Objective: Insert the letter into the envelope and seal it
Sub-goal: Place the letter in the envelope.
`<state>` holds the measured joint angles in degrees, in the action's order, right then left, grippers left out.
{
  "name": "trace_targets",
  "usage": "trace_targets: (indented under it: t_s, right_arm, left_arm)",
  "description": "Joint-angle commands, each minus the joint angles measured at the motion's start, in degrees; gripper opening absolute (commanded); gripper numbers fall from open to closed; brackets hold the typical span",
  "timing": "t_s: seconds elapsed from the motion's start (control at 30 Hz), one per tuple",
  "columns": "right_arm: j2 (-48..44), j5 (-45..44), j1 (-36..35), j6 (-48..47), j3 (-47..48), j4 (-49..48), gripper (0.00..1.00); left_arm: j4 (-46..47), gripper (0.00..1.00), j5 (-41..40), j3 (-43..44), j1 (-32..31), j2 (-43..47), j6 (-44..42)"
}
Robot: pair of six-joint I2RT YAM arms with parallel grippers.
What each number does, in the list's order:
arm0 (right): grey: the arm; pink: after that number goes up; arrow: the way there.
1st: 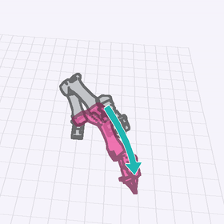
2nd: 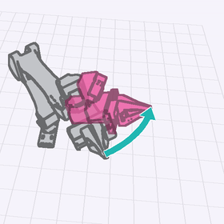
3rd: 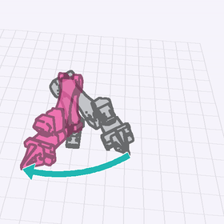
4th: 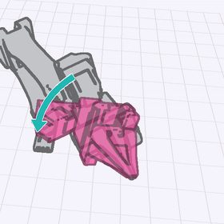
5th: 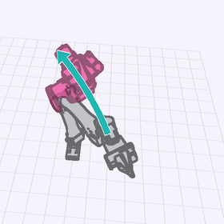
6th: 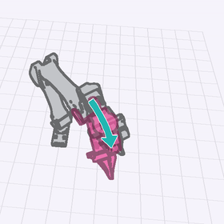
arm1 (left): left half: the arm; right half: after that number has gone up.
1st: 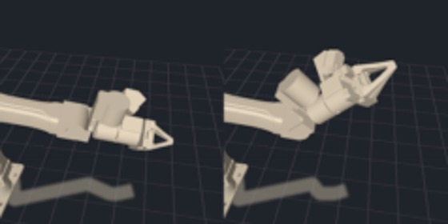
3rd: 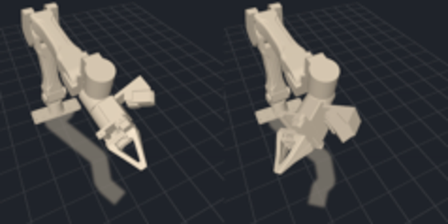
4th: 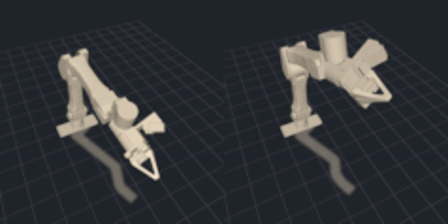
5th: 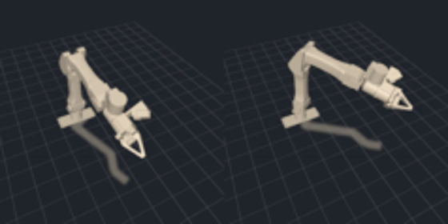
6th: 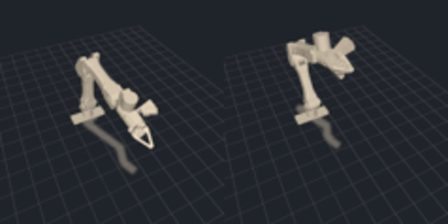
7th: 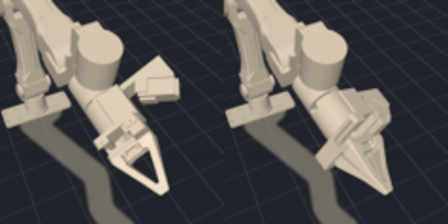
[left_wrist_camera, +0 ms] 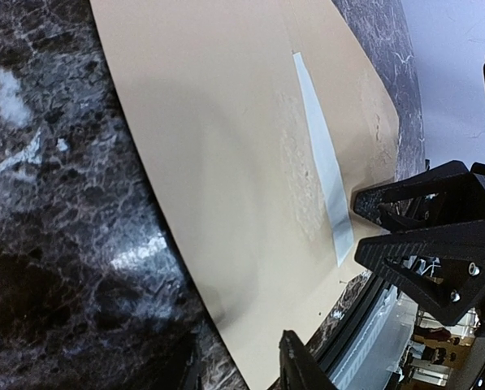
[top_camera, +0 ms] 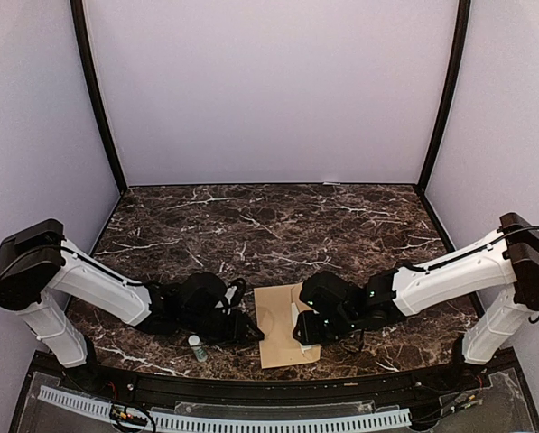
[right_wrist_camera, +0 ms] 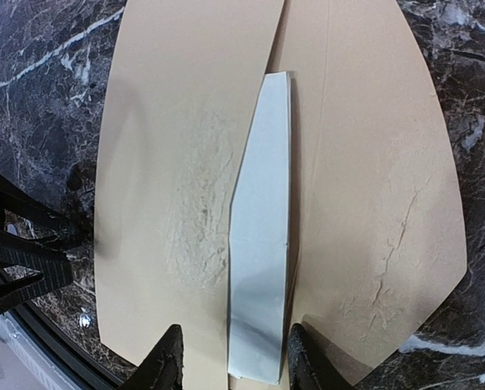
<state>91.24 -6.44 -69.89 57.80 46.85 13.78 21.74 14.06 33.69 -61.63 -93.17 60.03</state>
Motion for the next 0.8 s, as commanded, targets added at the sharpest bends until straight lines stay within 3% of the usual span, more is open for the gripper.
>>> trace_targets:
  t_s: [0.0, 0.77]
  right_arm:
    - [0.2, -1.0, -0.8, 0.9, -0.4, -0.8, 0.41]
    - [3.7, -0.6, -1.9, 0.8, 1.9, -0.5, 0.40]
  left_arm:
    - [1.3, 0.32, 0.1, -0.5, -0.5, -0.9, 0.4]
    - [2.9, 0.24, 1.3, -0.1, -0.5, -2.3, 0.3]
